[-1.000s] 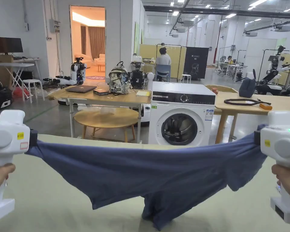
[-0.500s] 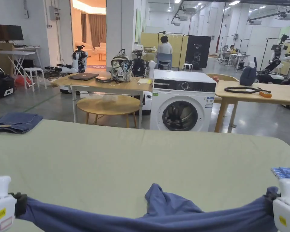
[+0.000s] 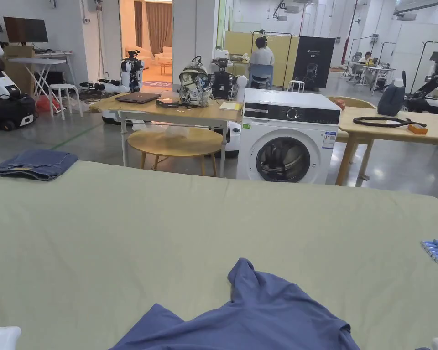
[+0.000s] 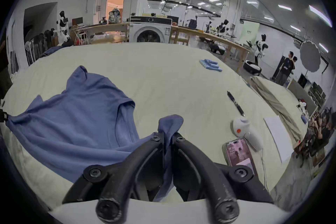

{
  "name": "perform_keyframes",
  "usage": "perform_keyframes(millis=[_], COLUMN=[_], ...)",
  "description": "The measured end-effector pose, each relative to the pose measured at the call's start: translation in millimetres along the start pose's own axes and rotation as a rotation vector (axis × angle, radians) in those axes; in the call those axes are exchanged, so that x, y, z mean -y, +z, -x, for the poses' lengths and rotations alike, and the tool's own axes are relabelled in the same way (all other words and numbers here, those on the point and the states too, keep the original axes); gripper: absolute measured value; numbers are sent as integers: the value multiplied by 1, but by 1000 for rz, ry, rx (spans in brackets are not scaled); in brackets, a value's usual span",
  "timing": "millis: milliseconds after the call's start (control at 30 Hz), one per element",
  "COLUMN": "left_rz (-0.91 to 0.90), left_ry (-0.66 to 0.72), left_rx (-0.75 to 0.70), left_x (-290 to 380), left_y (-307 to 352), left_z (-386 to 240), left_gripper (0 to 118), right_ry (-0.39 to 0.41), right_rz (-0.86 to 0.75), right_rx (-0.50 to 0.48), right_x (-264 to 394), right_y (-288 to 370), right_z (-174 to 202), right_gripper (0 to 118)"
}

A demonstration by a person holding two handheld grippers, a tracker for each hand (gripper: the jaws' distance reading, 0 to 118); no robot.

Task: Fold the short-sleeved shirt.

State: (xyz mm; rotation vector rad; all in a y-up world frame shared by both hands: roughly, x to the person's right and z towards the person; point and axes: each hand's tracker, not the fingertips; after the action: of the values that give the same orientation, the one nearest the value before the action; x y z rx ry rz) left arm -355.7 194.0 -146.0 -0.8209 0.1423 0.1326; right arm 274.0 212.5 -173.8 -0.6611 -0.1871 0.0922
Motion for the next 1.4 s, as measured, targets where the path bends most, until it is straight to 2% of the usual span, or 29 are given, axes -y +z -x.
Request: perform_keyframes(millis=[67, 133, 167, 200, 300, 333, 467, 633, 700, 733, 767, 800, 900, 1167, 1400], left_rz=[3, -7, -11, -21, -59, -82, -158, -351, -420, -454, -485, -516, -594, -607, -331], left_ry=[-1, -17, -19, -13, 5, 5, -4, -68, -90, -96, -100, -117, -149, -158, -110], left_rx=[4, -31, -45, -42, -25, -15, 44, 84, 87, 87, 82, 75, 41, 52, 100], left_x=[6, 8, 9, 8, 1, -2, -19, -38, -43, -45, -47, -48, -50, -55, -60], left_y=[7, 13, 17, 21, 30, 32, 35, 47, 52, 56, 59, 61, 60, 59, 44], left_z=[0, -1, -2, -2, -7, -14, -42, -99, -120, -131, -139, -149, -162, -170, -133], left_gripper=[6, 10, 22, 22, 33, 36, 36, 36, 35, 32, 22, 14, 1, 0, 0], right_ry=[6, 20, 25, 27, 3, -7, -33, -54, -60, -63, -70, -73, -94, -87, -77], right_rz=[-4, -22, -35, -58, -128, -152, -244, -381, -422, -437, -453, -461, -488, -521, -458], right_rx=[5, 21, 30, 40, 21, 5, -61, -114, -119, -126, -129, -126, -140, -142, -165], right_x=[4, 8, 7, 6, -2, -5, -18, -32, -37, -41, -43, -46, -52, -55, -47], right_y=[5, 3, 7, 11, 27, 31, 42, 52, 59, 62, 60, 60, 60, 59, 45], right_z=[3, 4, 7, 9, 23, 28, 55, 95, 109, 116, 121, 126, 134, 142, 144], right_gripper=[15, 35, 47, 47, 59, 59, 59, 59, 56, 47, 26, 11, 0, 0, 0])
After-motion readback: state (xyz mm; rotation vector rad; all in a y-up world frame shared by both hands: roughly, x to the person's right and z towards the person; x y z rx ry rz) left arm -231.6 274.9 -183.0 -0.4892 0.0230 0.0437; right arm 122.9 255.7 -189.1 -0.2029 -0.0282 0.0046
